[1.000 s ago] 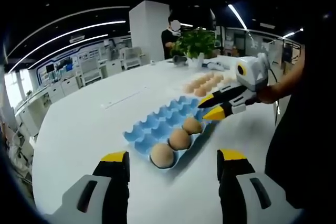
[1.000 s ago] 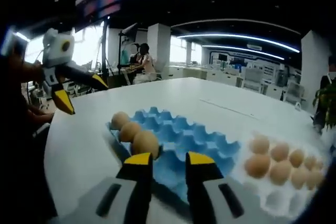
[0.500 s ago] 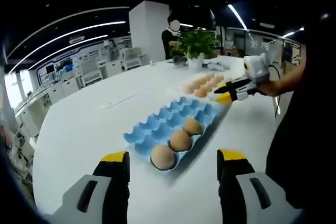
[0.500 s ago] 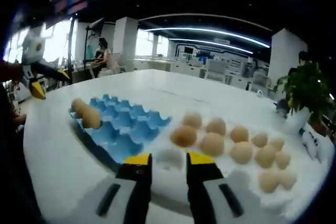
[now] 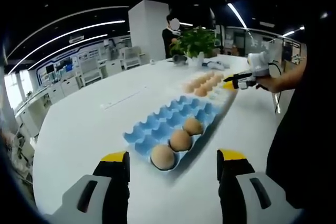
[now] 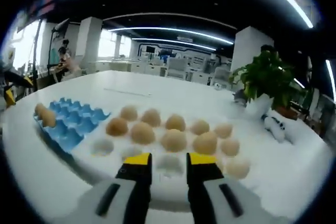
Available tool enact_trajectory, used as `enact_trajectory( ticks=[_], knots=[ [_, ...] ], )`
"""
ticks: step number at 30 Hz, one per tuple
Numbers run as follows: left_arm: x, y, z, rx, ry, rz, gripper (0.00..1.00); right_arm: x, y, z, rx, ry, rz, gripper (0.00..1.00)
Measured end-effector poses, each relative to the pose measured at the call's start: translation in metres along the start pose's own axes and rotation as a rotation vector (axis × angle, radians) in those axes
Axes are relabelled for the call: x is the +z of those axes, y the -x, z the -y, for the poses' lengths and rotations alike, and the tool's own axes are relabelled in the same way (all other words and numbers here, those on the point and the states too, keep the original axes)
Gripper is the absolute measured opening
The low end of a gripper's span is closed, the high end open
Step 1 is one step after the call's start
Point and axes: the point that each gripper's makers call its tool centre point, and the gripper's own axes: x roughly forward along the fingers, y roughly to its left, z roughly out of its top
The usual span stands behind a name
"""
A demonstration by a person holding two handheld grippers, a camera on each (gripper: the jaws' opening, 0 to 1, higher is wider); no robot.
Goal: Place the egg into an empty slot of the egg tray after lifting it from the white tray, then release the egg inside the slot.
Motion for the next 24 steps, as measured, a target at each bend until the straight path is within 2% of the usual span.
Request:
enact_trajectory(
  ticks=[3,4,6,7,9,16,18,19,20,21,24],
  knots=[
    [-0.001,0.001,-0.001,0.003,0.000,-0.003,0.68,-0.004,0.000,0.017,-0.050,-0.034,-0.009,0.26],
    [-0.001,0.001,-0.001,0.003,-0.001,-0.003,0.68,0.000,0.000,0.018,-0.050,-0.030,0.013,0.26],
    [-0.002,0.002,0.000,0.001,-0.007,-0.007,0.68,0.002,0.000,0.023,-0.081,-0.018,0.011,0.29],
    [-0.002,0.002,0.000,0.002,-0.011,-0.008,0.68,0.004,0.000,0.026,-0.087,-0.042,0.029,0.30],
    [-0.001,0.002,-0.001,0.004,-0.007,-0.004,0.68,-0.001,-0.001,0.032,-0.100,-0.038,0.005,0.32],
    [0.002,0.001,-0.001,0.003,-0.007,0.001,0.68,-0.009,-0.009,0.044,-0.108,-0.068,-0.038,0.32],
    [0.005,0.001,-0.002,0.004,0.007,0.017,0.68,-0.016,-0.012,0.043,-0.096,-0.104,-0.074,0.31],
    [0.006,0.002,-0.003,0.005,0.010,0.020,0.68,-0.018,-0.013,0.043,-0.094,-0.095,-0.081,0.30],
    [0.006,0.001,-0.003,0.006,0.007,0.020,0.68,-0.026,-0.013,0.042,-0.085,-0.089,-0.120,0.30],
    [0.006,0.001,-0.004,0.010,0.003,0.019,0.68,-0.021,-0.014,0.043,-0.089,-0.113,-0.087,0.30],
    [0.005,0.002,-0.004,0.009,0.009,0.018,0.68,-0.024,-0.015,0.045,-0.073,-0.183,-0.098,0.31]
  ],
)
